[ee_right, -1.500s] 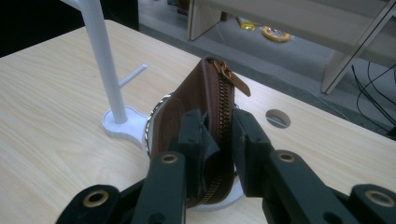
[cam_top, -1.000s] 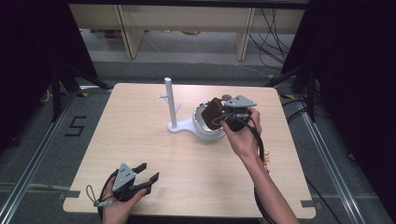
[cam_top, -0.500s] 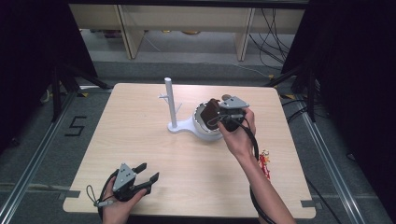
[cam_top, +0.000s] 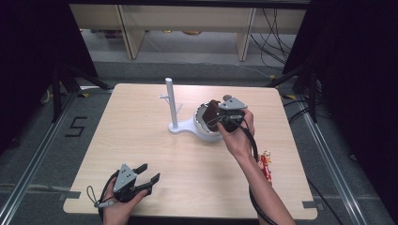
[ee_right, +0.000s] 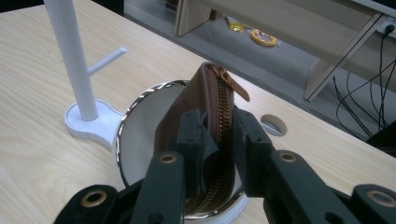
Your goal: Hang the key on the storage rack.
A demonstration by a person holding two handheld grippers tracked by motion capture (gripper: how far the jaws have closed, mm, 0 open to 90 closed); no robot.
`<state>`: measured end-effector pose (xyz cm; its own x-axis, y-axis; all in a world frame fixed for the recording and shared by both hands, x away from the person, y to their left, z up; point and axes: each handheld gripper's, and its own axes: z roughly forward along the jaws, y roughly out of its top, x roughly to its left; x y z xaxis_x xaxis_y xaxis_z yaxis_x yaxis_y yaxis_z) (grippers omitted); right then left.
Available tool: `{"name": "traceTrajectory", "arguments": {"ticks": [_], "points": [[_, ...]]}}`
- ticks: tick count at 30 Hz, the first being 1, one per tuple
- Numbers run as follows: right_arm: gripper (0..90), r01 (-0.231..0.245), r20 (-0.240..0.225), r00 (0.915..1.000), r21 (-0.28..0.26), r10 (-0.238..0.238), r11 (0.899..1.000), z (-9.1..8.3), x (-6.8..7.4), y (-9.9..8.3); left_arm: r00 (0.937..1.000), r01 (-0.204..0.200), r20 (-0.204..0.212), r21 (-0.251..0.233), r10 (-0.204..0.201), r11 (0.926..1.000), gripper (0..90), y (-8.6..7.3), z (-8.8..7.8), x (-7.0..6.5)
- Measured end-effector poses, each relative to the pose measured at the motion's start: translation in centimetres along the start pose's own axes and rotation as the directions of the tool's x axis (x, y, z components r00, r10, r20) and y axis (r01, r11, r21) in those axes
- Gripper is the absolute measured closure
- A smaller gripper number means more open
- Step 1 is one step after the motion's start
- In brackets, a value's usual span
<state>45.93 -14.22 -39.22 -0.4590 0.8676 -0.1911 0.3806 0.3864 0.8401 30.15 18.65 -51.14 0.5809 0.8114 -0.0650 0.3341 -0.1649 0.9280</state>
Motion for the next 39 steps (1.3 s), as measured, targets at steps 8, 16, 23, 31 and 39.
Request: {"name": "traceTrajectory", "arguments": {"ticks": [8,16,23,31,39], "points": [[74.6,0.015,0.003,0.9999,-0.02,-0.015,1.0,0.6,-0.2,-0.3,1.0,-0.001,0.002,0.003,0.001,1.0,37.9,0.0,0.0,-0.1],[74.2,0.023,0.006,0.9997,-0.017,-0.023,1.0,0.4,-0.1,-0.5,1.0,-0.006,-0.001,0.005,0.006,1.0,37.9,0.0,0.0,-0.1],[70.4,0.032,0.001,0.9995,-0.018,-0.032,0.999,0.7,-0.2,-0.7,1.0,0.003,0.005,-0.001,-0.003,1.0,37.9,-0.1,0.1,-0.2],[62.8,0.072,-0.027,0.9972,0.052,-0.07,0.996,2.0,-0.2,-2.0,1.0,-0.003,0.002,0.005,0.003,1.0,37.9,-0.1,0.0,-0.1],[45.4,0.02,-0.038,0.9991,0.039,-0.019,0.999,1.4,-0.8,-2.1,1.0,0.007,0.001,0.003,-0.007,1.0,36.0,-0.1,0.0,0.0]]}}
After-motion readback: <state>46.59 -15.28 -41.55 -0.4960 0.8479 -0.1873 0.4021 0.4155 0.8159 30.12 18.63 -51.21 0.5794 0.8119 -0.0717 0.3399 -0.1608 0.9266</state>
